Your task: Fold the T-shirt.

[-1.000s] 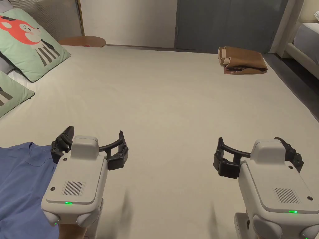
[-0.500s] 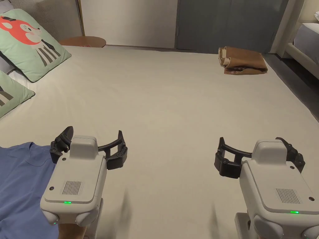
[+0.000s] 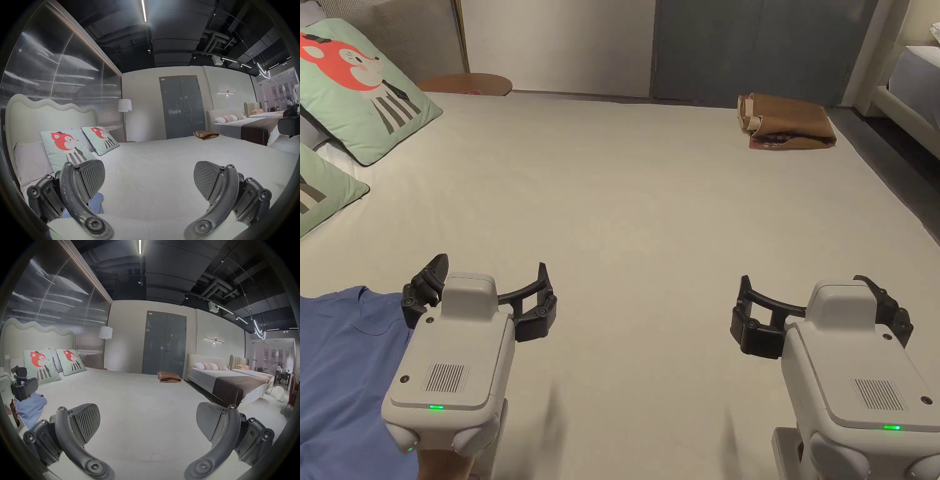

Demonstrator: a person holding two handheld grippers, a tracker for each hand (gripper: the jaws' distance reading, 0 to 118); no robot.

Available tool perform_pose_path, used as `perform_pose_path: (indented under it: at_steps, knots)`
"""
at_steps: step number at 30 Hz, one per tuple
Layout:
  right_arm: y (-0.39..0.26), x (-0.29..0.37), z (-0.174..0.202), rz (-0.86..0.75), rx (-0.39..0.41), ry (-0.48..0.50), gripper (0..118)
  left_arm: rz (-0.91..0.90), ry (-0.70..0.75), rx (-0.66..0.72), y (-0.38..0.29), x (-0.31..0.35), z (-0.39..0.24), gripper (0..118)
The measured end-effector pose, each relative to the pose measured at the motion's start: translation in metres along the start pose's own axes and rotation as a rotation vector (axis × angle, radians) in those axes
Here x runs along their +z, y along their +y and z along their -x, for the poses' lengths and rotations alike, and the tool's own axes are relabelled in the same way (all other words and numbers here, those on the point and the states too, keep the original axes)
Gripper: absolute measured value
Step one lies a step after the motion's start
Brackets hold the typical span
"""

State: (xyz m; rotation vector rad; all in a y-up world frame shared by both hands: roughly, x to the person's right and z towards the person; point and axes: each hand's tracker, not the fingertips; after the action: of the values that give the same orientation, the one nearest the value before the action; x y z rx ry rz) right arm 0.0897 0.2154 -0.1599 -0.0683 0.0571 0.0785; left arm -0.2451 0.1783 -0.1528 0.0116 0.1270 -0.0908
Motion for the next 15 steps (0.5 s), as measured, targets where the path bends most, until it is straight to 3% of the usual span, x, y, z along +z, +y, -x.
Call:
perform_pose_path:
  at_steps: [12, 13, 14, 15]
  knots:
    - [0.0006, 0.0004, 0.0008, 0.003, -0.001, -0.002, 118, -0.007, 0.019, -0.01, 0.0027, 0.0012, -0.0032, 106]
    - [0.0004, 0.0003, 0.0007, 0.004, -0.001, -0.002, 117, -0.007, 0.015, -0.004, 0.0033, 0.0017, -0.0028, 100]
    - [0.0007, 0.0013, 0.0008, 0.004, -0.002, 0.001, 106, -0.015, -0.004, 0.011, 0.0037, 0.0034, -0.0029, 69]
    - [0.0011, 0.0028, 0.0018, -0.002, -0.001, -0.005, 87, -0.023, 0.002, 0.016, 0.0037, 0.0046, -0.0034, 32]
